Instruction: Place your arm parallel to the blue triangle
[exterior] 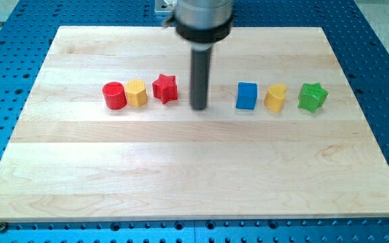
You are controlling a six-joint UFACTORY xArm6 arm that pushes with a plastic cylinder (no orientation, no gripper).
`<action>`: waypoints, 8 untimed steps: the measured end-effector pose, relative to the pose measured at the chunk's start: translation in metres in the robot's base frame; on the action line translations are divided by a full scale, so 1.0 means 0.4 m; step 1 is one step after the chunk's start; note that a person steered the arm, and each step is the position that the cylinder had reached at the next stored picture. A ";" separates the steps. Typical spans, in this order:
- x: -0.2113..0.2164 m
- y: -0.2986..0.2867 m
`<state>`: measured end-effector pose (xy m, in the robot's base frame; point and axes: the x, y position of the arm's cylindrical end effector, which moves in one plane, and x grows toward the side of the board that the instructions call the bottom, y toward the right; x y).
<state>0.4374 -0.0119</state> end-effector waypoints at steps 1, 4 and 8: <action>-0.069 -0.123; -0.237 0.157; -0.614 0.417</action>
<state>0.1916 0.1548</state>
